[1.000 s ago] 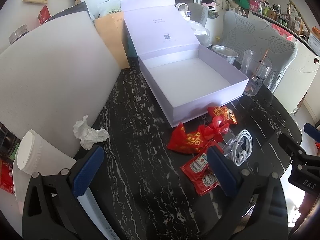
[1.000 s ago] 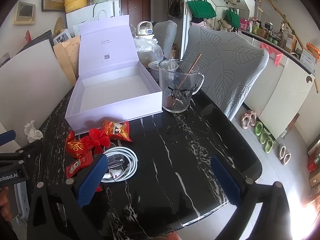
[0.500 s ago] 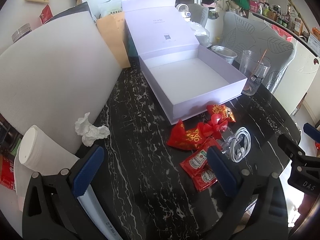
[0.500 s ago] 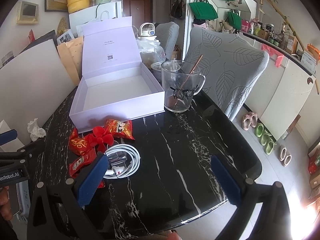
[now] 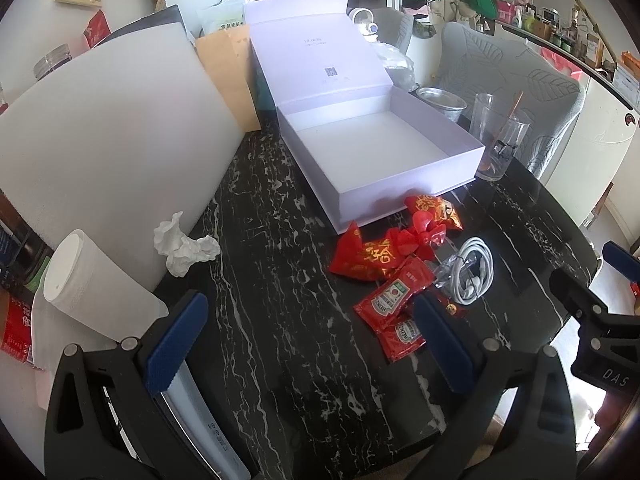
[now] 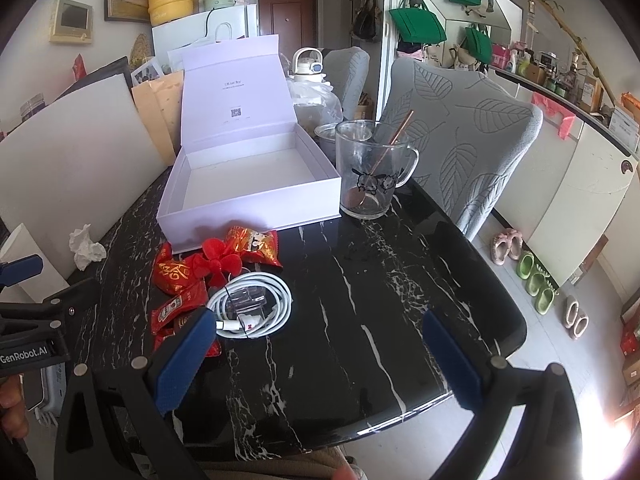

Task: Organize objects
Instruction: 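Reach the left gripper to the red Heinz ketchup sachet while the right gripper reaches the white cable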

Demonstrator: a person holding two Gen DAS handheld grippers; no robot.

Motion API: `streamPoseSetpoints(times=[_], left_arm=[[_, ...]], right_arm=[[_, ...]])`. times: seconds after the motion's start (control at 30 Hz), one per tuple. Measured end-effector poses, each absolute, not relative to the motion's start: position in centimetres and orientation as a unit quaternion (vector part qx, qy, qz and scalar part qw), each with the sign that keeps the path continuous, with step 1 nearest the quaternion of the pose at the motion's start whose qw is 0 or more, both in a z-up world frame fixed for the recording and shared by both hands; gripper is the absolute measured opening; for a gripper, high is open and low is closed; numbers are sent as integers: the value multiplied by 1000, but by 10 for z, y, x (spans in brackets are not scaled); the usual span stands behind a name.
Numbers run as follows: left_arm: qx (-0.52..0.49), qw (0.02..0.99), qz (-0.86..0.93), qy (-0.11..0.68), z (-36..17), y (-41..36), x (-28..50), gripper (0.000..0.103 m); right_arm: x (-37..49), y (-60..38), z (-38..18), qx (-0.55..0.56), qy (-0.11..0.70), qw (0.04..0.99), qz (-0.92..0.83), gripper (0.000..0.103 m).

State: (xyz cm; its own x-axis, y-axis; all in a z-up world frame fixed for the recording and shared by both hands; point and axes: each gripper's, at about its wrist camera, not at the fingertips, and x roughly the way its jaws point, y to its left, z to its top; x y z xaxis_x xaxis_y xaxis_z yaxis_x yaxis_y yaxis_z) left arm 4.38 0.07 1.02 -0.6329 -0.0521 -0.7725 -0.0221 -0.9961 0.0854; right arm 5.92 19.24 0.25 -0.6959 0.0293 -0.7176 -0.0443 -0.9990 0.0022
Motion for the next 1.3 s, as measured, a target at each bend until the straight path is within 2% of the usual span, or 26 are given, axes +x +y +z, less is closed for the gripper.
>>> streamPoseSetpoints(times=[0.73, 1.07, 1.3], left_arm=[[458, -69, -886, -5, -21, 6, 43, 103], [480, -88, -873, -26, -39, 9, 17, 102], [490, -101, -865, -34, -46, 7, 2, 97]], right_arm=[[49, 183, -37, -423, 31, -79, 902, 103], [22, 178, -55, -433, 22, -111, 894, 103], [5, 171, -64, -435, 9, -140, 889, 103]])
